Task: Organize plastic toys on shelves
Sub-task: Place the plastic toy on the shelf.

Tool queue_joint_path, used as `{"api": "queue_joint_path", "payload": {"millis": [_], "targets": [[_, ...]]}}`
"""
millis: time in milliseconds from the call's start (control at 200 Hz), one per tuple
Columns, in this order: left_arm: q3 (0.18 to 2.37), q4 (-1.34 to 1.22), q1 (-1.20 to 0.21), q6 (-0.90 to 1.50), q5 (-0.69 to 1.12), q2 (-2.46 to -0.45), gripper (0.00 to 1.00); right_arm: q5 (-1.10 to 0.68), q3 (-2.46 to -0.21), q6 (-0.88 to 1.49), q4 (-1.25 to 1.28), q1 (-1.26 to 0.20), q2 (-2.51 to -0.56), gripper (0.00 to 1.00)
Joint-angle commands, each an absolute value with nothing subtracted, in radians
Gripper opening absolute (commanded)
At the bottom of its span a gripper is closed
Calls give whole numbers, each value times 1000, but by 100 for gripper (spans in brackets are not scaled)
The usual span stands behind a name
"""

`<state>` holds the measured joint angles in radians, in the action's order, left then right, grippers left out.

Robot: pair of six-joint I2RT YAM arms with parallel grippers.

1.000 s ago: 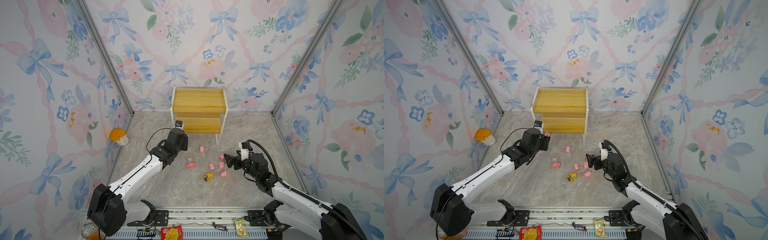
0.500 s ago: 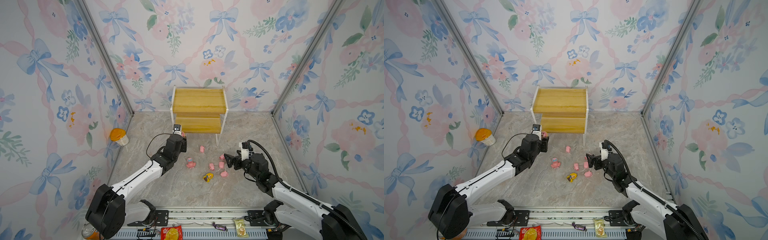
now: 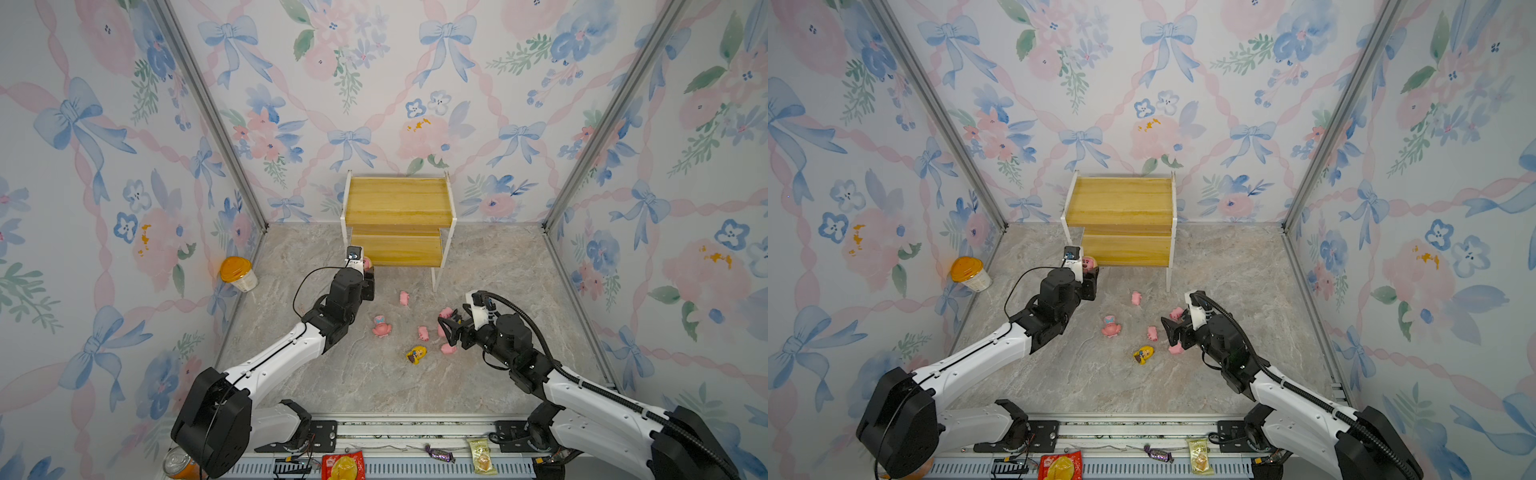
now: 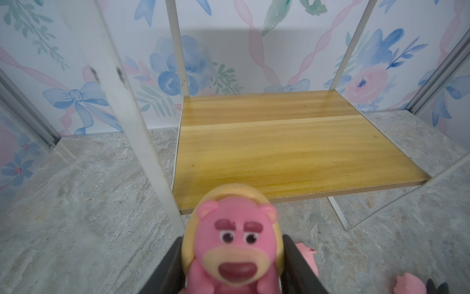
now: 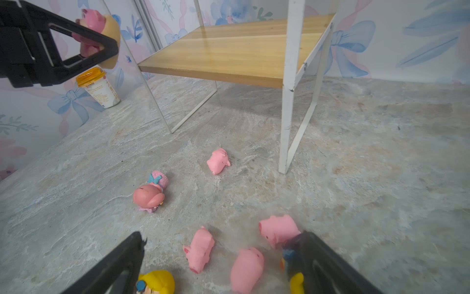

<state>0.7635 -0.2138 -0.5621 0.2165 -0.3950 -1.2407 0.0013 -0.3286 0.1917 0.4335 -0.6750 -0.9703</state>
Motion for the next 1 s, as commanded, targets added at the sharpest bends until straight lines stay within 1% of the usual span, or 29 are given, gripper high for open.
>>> {"api": "queue_joint_path", "payload": {"millis": [0, 380, 995], "targets": [[766, -255, -561, 195, -391, -1261, 46, 46, -351, 134, 496, -715, -991, 98], [820, -277, -559, 199, -376, -1346, 47, 66, -359, 75, 532, -784, -980, 98], [918, -238, -557, 199, -389, -1436, 48, 41, -331, 95, 583, -797, -994, 98]]}}
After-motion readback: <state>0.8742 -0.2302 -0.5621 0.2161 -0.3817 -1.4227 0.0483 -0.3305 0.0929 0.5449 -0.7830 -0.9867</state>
